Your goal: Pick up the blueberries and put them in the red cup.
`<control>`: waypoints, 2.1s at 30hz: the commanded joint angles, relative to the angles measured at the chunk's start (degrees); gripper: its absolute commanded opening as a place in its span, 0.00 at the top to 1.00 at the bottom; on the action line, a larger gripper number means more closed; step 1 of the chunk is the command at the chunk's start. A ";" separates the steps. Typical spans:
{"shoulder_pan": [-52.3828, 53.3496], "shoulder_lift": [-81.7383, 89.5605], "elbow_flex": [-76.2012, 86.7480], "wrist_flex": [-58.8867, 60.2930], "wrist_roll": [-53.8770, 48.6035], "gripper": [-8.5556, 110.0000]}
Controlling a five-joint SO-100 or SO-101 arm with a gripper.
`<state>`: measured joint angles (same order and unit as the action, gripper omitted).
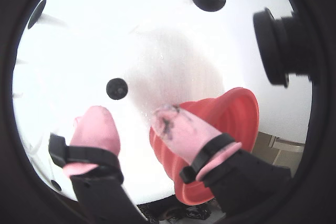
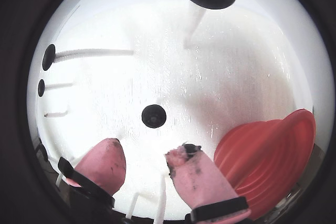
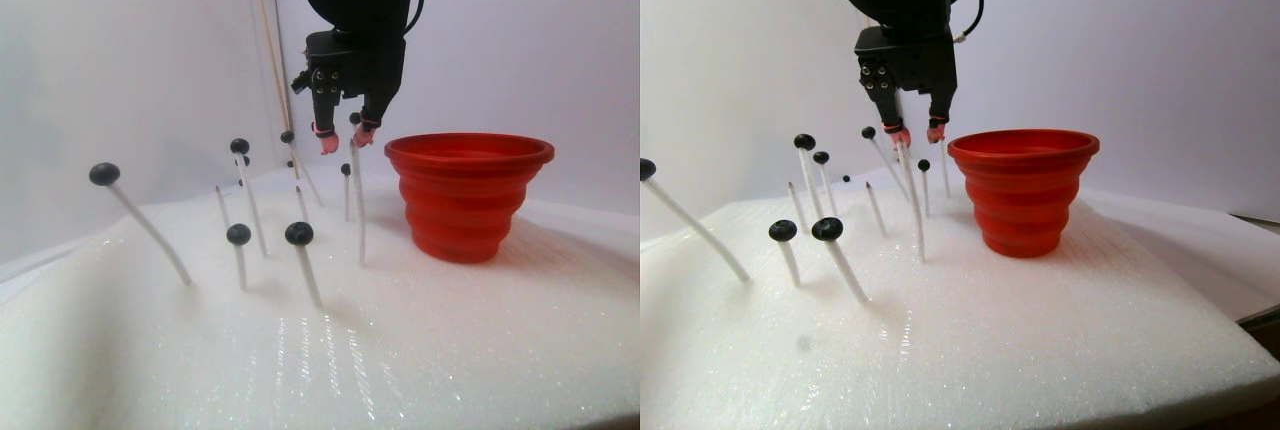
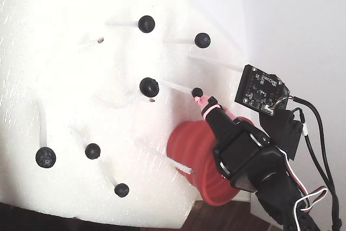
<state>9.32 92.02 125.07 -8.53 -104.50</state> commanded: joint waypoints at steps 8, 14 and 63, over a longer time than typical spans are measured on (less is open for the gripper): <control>-0.44 -1.41 -5.89 -2.90 0.62 0.78; -0.35 -3.16 -7.03 -4.04 0.26 0.78; -1.14 -13.80 -10.02 -13.18 -0.18 0.79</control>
<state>8.53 77.70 118.83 -19.51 -104.59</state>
